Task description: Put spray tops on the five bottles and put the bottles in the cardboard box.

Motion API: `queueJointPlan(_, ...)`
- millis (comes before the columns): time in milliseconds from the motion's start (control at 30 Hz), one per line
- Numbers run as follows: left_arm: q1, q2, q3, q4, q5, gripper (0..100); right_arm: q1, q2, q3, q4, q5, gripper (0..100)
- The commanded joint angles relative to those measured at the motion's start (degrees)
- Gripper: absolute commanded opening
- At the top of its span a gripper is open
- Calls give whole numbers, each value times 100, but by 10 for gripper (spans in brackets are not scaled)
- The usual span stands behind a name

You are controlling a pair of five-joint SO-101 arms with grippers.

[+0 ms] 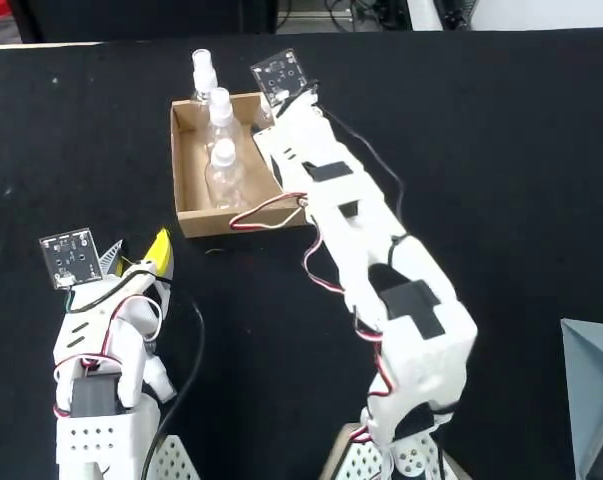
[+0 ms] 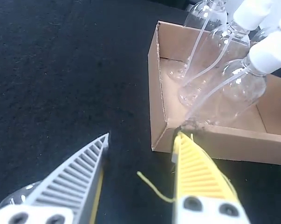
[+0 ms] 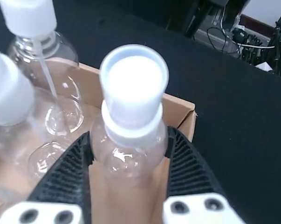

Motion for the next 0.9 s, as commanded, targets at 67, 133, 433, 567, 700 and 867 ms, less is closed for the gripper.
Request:
queueJointPlan(67, -57, -70, 136, 35, -62, 209, 360, 207, -708, -132, -62, 53)
queueJointPlan(133, -57, -70, 136, 35, -62, 209, 404, 286, -743, -114, -62, 53)
queueJointPlan(433, -57, -70, 136, 35, -62, 211, 404, 338, -716, -105, -62, 54)
queueJointPlan(567, -57, -70, 136, 35, -62, 211, 404, 347, -716, -105, -62, 54)
queueJointPlan(700, -40, -70, 136, 35, -62, 211, 396, 347, -716, -97, -62, 77)
queueJointPlan(867, -48, -70, 136, 35, -62, 211, 369, 347, -760, 176, -62, 152)
